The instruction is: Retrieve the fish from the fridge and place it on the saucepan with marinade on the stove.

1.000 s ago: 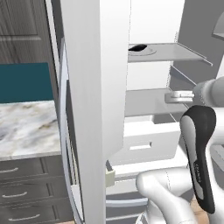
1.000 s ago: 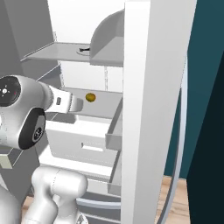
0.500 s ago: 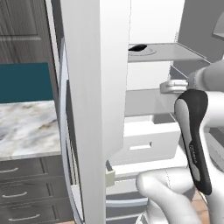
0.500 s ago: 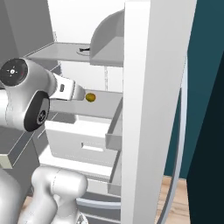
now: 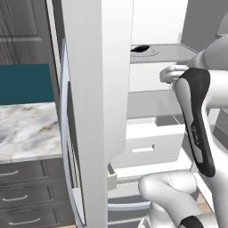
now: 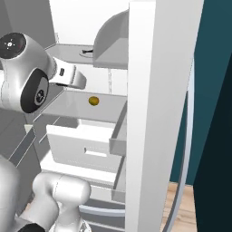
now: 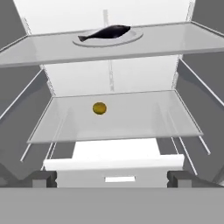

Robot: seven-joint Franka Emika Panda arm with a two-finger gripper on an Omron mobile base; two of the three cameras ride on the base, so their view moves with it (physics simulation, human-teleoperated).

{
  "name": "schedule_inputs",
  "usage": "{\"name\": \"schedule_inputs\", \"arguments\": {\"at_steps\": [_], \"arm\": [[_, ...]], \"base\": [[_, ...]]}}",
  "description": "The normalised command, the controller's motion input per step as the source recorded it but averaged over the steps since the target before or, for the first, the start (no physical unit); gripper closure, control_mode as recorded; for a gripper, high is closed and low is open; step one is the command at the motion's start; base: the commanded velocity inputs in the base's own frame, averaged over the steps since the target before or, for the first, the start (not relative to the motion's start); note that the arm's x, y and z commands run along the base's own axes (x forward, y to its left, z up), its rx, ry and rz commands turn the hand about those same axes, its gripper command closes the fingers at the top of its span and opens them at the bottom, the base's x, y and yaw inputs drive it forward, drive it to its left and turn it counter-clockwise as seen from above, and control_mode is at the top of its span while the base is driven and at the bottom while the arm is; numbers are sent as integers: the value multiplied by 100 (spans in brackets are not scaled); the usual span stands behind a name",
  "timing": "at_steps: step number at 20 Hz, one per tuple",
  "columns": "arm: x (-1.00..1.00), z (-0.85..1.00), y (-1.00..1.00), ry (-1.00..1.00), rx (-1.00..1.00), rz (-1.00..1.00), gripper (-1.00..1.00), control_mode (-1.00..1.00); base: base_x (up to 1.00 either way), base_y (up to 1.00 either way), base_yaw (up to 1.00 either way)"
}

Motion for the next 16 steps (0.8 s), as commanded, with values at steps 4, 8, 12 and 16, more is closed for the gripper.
{"name": "schedule_inputs", "arguments": {"at_steps": [4,8,12,16], "arm": [[43,1,13,0,0,0,-100,-100],[41,0,3,0,0,0,-100,-100],[38,0,0,0,0,0,-100,-100],[21,3,0,0,0,0,-100,-100]], "base": [[0,0,0],[0,0,0],[0,0,0],[0,0,0]]}}
